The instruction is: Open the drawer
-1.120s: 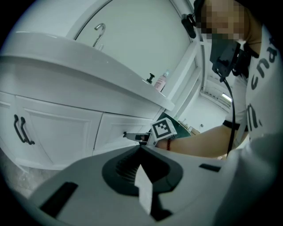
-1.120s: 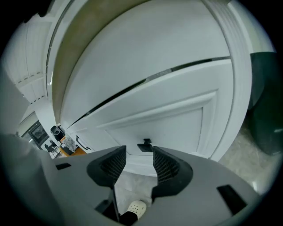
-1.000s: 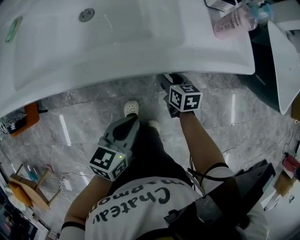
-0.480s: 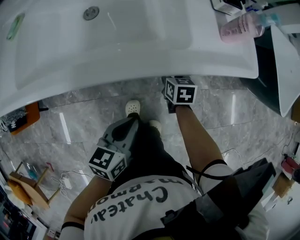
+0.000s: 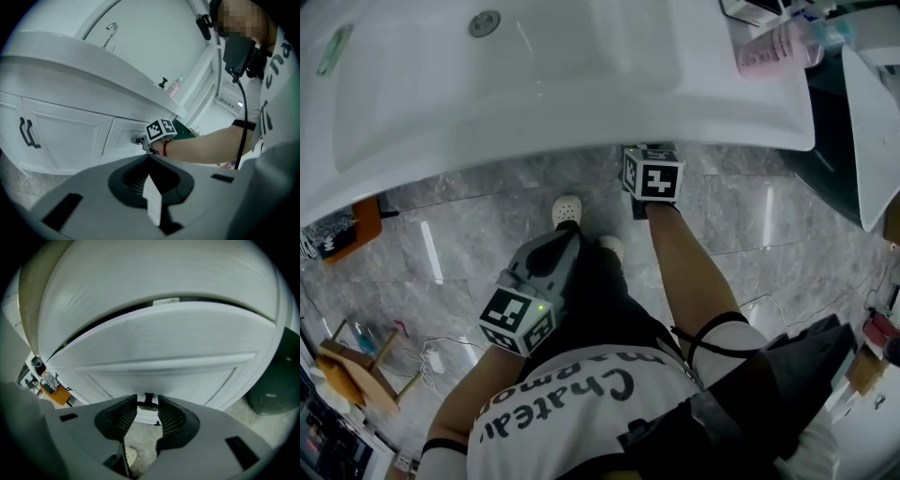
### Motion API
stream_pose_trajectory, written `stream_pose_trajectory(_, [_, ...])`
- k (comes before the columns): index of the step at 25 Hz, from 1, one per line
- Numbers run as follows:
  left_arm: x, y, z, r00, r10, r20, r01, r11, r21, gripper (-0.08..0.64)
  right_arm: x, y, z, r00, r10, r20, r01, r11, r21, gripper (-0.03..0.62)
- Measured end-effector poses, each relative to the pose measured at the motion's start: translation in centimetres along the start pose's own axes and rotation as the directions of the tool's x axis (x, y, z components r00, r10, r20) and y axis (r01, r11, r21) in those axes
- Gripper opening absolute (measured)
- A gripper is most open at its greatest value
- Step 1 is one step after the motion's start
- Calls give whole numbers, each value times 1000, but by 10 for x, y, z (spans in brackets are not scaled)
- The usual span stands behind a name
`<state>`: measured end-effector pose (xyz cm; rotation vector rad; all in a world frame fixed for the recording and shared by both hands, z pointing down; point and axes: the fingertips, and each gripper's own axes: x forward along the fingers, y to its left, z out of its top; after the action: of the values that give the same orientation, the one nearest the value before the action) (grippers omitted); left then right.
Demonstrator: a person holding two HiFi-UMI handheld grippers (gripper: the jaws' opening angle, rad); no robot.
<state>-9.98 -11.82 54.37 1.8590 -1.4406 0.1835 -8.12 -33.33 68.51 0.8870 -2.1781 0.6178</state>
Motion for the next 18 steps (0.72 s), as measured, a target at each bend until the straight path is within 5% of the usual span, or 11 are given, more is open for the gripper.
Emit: stream_pose_trajectory(18, [0, -19, 3, 999, -10, 38, 11, 1000, -18, 8, -33, 7, -50, 993, 43, -112, -48, 998, -42, 144])
